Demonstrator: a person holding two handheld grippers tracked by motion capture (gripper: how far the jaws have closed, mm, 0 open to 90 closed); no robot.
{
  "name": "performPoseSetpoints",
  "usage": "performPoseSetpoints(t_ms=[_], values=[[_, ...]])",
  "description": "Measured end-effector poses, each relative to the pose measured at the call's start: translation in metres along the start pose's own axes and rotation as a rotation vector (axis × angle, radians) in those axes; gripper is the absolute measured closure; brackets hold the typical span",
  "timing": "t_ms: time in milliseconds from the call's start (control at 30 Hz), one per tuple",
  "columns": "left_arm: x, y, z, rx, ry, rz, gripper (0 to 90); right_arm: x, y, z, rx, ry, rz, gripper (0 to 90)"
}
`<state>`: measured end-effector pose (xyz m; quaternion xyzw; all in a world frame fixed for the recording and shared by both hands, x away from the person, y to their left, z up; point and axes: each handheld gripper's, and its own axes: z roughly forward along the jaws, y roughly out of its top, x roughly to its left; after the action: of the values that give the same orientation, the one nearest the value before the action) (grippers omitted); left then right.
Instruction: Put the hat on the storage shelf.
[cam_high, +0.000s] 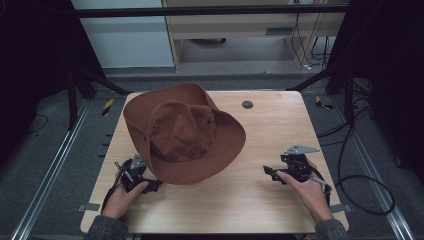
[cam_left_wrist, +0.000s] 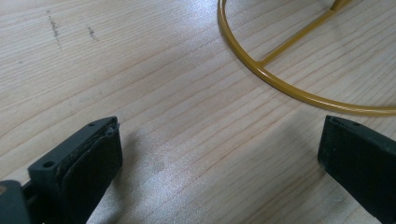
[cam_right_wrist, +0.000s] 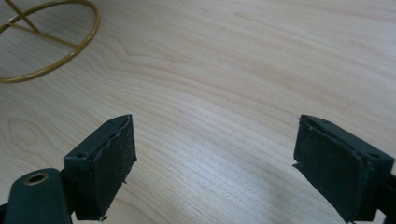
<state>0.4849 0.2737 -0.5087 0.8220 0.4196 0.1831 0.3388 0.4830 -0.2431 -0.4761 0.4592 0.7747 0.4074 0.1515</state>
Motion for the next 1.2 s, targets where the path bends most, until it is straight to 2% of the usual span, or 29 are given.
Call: performPoseSetpoints(t_ms=[133,167,433,900,1033,1100,1200], values=[[0.000,0.000,0.000,0.000,0.000,0.000,0.0,-0.003,-0.008,0.009,0.005,-0.002,0.028,12.5],[0.000,0.000,0.000,0.000,0.000,0.000,0.0,-0.004,-0.009,0.012,0.005,-0.011,0.017,12.4],[0.000,0.000,0.000,0.000,0.001,0.002,0.0,-0.004,-0.011,0.029,0.021,-0.049,0.034,11.2],[0.000,0.000,0.000,0.000,0.001,0.003,0.0,-0.003,-0.010,0.038,0.030,-0.070,0.046,8.9],[0.000,0.000,0.000,0.000,0.001,0.002,0.0,0.000,-0.011,0.039,0.026,-0.082,0.041,7.7],[0.000,0.000,0.000,0.000,0.001,0.002,0.0,0.001,-0.012,0.040,0.022,-0.093,0.020,7.2],[0.000,0.000,0.000,0.000,0.001,0.003,0.0,0.006,-0.012,0.042,0.045,-0.123,-0.020,7.2]])
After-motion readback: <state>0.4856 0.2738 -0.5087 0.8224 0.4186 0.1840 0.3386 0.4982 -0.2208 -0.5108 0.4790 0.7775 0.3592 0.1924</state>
